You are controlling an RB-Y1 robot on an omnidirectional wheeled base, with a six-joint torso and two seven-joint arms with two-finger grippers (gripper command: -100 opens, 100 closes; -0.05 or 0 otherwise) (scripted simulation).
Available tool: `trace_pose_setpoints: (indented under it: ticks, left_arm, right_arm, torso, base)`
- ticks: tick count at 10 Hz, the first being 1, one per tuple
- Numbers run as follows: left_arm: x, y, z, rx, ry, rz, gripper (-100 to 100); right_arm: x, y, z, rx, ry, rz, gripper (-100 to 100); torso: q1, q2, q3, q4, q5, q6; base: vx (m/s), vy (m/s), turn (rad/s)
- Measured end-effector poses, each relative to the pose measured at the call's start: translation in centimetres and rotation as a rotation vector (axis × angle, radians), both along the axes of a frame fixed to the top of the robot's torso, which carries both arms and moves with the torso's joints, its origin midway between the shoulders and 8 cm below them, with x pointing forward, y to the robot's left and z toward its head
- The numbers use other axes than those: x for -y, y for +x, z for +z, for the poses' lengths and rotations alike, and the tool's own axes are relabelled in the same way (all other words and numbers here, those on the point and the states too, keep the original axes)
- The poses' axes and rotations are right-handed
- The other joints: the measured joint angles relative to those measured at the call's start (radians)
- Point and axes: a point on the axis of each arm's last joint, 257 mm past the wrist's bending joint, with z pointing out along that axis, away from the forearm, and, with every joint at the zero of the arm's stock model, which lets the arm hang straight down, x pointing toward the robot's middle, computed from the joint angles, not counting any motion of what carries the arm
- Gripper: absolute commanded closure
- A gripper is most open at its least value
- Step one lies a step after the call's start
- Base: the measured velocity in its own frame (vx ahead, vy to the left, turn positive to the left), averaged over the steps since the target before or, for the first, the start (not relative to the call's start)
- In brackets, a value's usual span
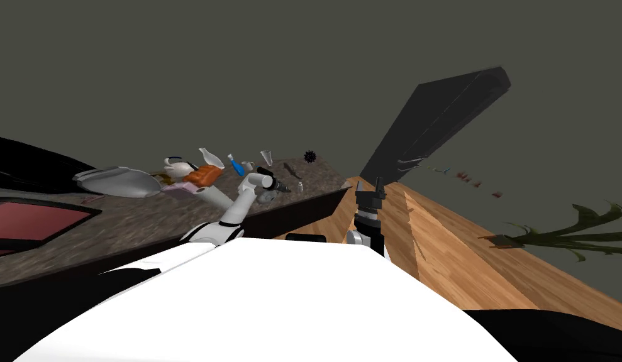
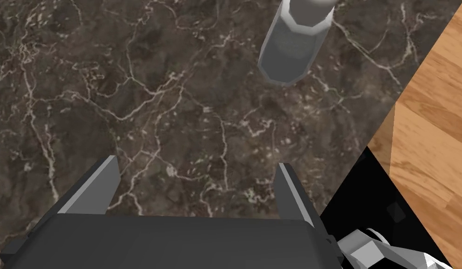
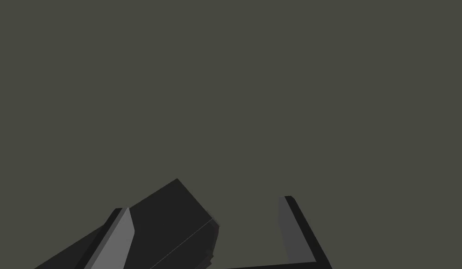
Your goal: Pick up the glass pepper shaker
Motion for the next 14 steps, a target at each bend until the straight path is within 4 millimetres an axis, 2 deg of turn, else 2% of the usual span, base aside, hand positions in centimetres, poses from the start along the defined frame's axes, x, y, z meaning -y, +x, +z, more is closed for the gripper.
trace_pose_setpoints:
  ticks: [6, 7, 8, 11, 12, 14]
  left_arm:
    - [-1.0, -1.6, -0.1, -0.14, 0.032, 0.006, -100]
    - [-1.0, -1.7, 0.0, -0.144, 0.033, 0.006, 0]
    - [-1.0, -1.7, 0.0, -0.143, 0.033, 0.006, -100]
    - [-1.2, -1.5, -1.8, -0.144, 0.029, 0.008, -100]
    - [-1.2, -1.4, -1.8, -0.142, 0.03, 0.008, 100]
    - [-1.1, -1.5, -1.8, -0.143, 0.029, 0.007, 100]
  right_arm:
    - [0.0, 0.0, 0.0, 0.0, 0.0, 0.0, 0]
    - [0.0, 0.0, 0.0, 0.0, 0.0, 0.0, 0]
    - [0.0, 0.0, 0.0, 0.0, 0.0, 0.0, 0]
    - [0.0, 0.0, 0.0, 0.0, 0.0, 0.0, 0]
    - [0.0, 0.0, 0.0, 0.0, 0.0, 0.0, 0]
    - [0.0, 0.0, 0.0, 0.0, 0.0, 0.0, 0]
  torso:
    - [-0.006, -0.002, -0.001, 0.0, -0.001, 0.001]
    - [-0.003, 0.0, 0.0, 0.0, -0.001, 0.0]
    - [-0.001, 0.002, 0.001, 0.0, 0.0, 0.0]
    - [-0.001, 0.001, 0.001, 0.0, 0.0, 0.0]
    - [0.0, 0.002, 0.001, 0.0, 0.0, 0.0]
    - [0.001, 0.002, 0.001, 0.0, 0.0, -0.001]
  base:
    - [0.053, -0.049, -0.218]
    - [0.006, -0.008, 0.012]
    - [0.017, -0.018, -0.016]
    - [0.018, -0.012, -0.007]
    - [0.0, 0.0, 0.0]
    - [0.0, 0.0, 0.0]
